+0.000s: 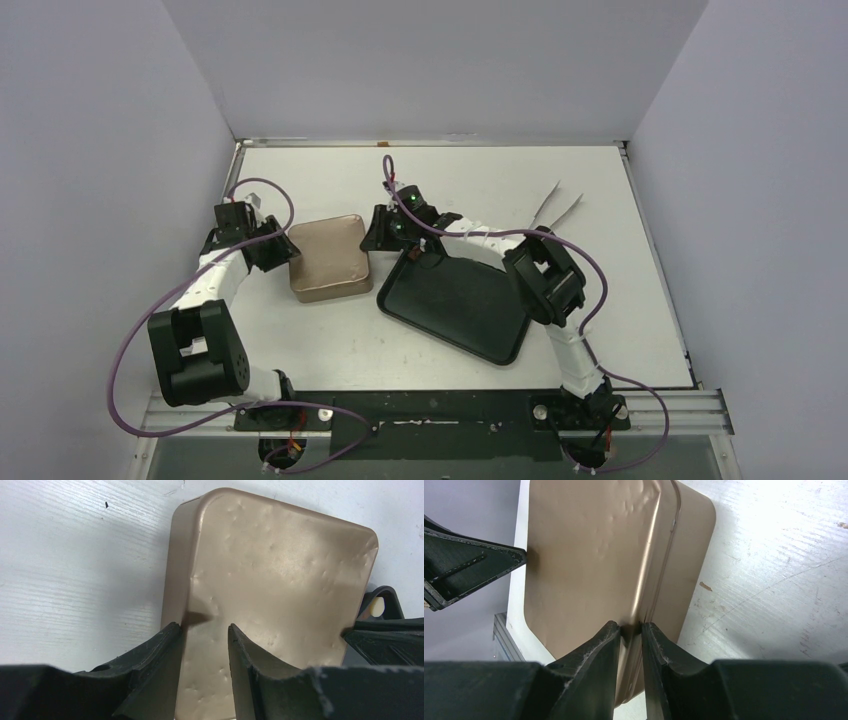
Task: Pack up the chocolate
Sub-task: Close the box lid on the packing box.
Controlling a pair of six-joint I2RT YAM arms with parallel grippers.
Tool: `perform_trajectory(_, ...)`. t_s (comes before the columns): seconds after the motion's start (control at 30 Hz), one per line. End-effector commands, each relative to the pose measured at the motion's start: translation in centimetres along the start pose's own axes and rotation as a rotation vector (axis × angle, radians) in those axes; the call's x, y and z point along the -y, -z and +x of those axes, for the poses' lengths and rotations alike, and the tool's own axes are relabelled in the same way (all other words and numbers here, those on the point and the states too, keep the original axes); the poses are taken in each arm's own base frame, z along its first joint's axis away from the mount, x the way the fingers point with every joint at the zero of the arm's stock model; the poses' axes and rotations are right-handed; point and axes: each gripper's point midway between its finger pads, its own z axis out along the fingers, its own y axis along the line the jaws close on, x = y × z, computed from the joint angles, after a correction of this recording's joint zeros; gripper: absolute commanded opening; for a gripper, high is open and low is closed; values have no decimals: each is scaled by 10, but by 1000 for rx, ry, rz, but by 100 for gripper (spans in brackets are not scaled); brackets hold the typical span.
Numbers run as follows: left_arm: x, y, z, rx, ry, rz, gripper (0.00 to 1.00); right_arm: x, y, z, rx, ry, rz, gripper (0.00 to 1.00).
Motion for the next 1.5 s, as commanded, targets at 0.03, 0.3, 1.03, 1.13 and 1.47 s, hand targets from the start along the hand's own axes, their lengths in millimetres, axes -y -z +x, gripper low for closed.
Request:
perform_trajectory(0.03, 25, 13, -28, 77, -32, 82, 36, -32, 4, -25, 60, 27, -95, 22)
perform_trajectory(0.3, 32, 18, -33, 89, -26, 104, 36, -44, 11, -30, 74, 28, -132, 20)
perform_trajectory(1.03, 6, 15, -7, 31, -85, -52, 50, -17, 7, -35, 99, 34, -14, 36)
perform_trajectory(1.13, 5, 12, -2, 18, -80, -62, 50, -12, 5, -30, 80, 31, 2, 38)
perform_trajectory(1.47, 14, 2, -5, 19, -46, -15, 41, -5, -11, -14, 25, 22, -11, 34)
